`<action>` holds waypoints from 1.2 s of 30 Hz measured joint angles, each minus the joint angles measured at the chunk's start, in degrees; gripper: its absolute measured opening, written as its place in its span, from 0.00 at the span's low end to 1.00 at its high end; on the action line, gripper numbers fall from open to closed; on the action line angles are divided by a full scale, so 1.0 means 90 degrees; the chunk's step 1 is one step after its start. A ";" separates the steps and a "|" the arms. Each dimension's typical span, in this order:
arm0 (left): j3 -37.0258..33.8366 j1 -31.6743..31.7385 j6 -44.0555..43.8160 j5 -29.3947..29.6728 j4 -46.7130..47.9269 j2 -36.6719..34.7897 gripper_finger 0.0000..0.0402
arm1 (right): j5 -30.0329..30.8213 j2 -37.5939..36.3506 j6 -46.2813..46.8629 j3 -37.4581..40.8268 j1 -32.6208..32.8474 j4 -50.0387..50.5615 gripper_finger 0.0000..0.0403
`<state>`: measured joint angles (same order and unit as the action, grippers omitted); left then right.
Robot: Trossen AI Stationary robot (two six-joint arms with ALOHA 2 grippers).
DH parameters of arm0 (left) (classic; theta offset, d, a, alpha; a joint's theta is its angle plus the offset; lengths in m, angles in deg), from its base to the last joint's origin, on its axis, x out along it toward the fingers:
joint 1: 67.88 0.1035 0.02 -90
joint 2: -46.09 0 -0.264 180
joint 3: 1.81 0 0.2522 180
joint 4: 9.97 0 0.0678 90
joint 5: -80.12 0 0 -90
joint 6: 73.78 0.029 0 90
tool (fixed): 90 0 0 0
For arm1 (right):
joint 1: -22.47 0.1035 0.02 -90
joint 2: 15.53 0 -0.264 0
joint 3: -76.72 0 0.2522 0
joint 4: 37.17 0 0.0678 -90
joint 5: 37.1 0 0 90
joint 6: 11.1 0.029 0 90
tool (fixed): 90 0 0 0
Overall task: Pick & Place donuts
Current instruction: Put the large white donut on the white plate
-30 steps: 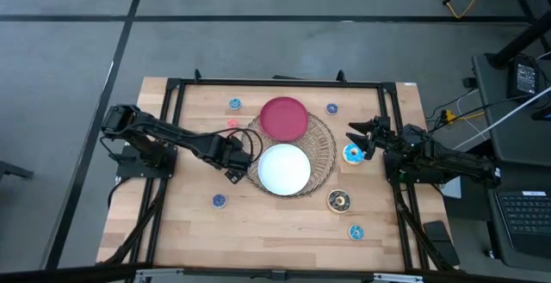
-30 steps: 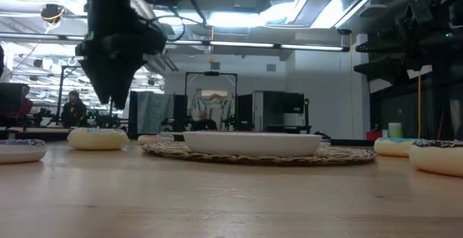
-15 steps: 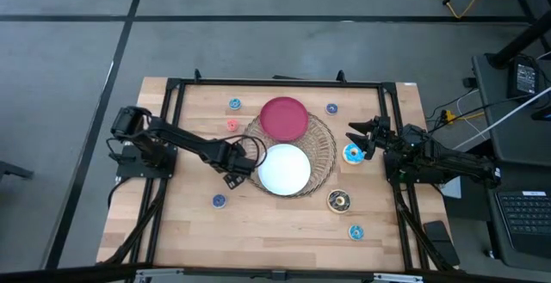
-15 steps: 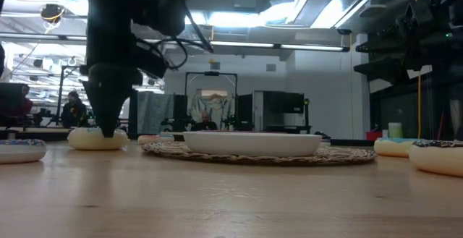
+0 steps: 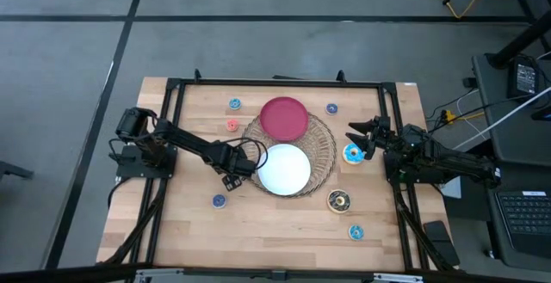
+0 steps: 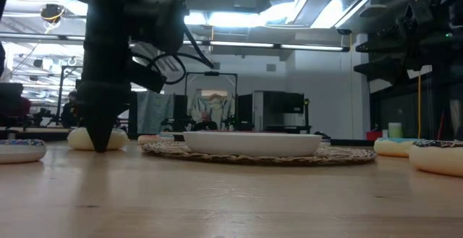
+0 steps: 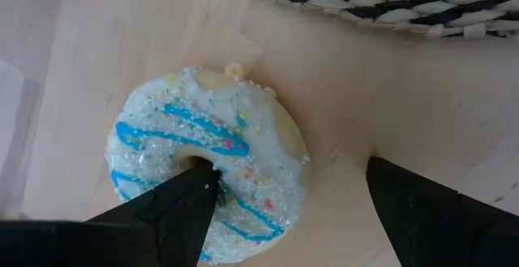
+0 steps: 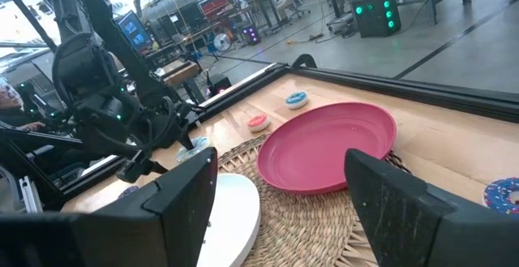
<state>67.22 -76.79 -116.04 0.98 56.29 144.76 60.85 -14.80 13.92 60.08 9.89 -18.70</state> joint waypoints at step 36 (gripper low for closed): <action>0.0411 0.0162 0.0195 -0.0389 0.0442 -0.0394 0.20 | 0.0000 0.0002 0.0000 0.0000 0.0002 0.0002 0.67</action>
<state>70.91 -75.33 -114.28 -2.52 60.26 141.22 60.85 -14.78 13.92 60.08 9.91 -18.68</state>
